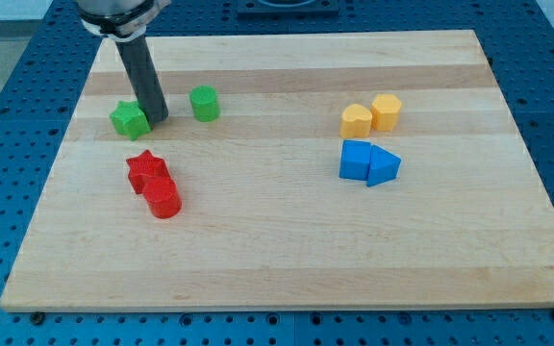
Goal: Push the green star to the center left side
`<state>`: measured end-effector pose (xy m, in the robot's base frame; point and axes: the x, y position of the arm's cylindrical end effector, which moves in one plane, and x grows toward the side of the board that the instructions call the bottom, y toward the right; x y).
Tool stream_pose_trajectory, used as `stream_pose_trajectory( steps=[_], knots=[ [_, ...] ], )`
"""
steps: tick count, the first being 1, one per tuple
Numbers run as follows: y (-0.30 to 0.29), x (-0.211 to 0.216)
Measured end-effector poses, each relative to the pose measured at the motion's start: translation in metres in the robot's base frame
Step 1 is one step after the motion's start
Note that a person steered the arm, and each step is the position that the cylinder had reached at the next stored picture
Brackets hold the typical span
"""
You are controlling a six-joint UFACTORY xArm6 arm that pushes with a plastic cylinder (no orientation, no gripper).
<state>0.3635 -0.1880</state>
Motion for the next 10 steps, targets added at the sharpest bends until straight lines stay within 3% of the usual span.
stream_pose_trajectory(
  steps=[2, 3, 6, 10],
  knots=[
    [-0.018, 0.000],
    [0.000, 0.000],
    [0.017, 0.036],
    [-0.024, 0.022]
  ],
)
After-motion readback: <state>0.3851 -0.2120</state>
